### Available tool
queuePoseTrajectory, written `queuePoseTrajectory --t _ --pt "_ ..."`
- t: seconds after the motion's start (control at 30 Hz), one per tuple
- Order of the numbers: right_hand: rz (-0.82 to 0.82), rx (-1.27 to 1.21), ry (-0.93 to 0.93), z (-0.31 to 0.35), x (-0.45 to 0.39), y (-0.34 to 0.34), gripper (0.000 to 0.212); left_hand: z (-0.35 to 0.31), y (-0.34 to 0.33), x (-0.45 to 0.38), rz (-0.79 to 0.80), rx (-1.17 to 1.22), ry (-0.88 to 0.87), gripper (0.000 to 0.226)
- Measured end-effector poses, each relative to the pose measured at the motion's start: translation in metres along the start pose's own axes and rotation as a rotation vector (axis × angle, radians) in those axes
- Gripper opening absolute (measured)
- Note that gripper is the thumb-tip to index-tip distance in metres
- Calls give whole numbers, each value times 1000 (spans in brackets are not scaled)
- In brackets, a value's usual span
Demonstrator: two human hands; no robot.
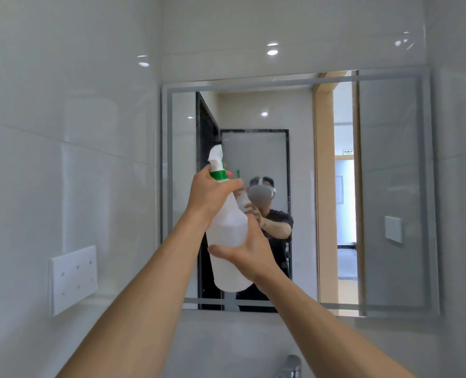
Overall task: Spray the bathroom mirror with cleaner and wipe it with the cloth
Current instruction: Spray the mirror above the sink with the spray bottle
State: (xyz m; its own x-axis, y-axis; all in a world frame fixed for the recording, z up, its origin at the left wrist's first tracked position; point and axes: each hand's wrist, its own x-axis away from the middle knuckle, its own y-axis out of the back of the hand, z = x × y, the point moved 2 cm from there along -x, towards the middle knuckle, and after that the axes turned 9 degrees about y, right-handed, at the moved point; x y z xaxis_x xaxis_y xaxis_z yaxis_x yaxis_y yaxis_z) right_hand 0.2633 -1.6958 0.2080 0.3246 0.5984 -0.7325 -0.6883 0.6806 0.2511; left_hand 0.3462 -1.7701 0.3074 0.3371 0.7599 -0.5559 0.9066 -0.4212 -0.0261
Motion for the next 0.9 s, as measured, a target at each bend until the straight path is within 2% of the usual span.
queuePoseTrajectory --t 0.13,0.23,0.33,0.67,0.77,0.9 --pt "-41 17 27 6 -12 13 69 -15 -15 -10 17 1 -32 29" --pt "-65 46 42 7 -18 26 75 -25 -31 -15 37 -9 -28 24" --pt "-94 66 45 10 -14 46 72 -31 -51 -18 70 17 -23 25" --pt "-197 192 -16 13 -5 127 73 -57 -132 -1 321 170 -17 35" --pt "-224 193 -26 19 -2 156 70 -70 -158 2 289 177 -59 35" --pt "-220 219 -45 23 5 186 71 -80 -189 8 223 156 -48 23"
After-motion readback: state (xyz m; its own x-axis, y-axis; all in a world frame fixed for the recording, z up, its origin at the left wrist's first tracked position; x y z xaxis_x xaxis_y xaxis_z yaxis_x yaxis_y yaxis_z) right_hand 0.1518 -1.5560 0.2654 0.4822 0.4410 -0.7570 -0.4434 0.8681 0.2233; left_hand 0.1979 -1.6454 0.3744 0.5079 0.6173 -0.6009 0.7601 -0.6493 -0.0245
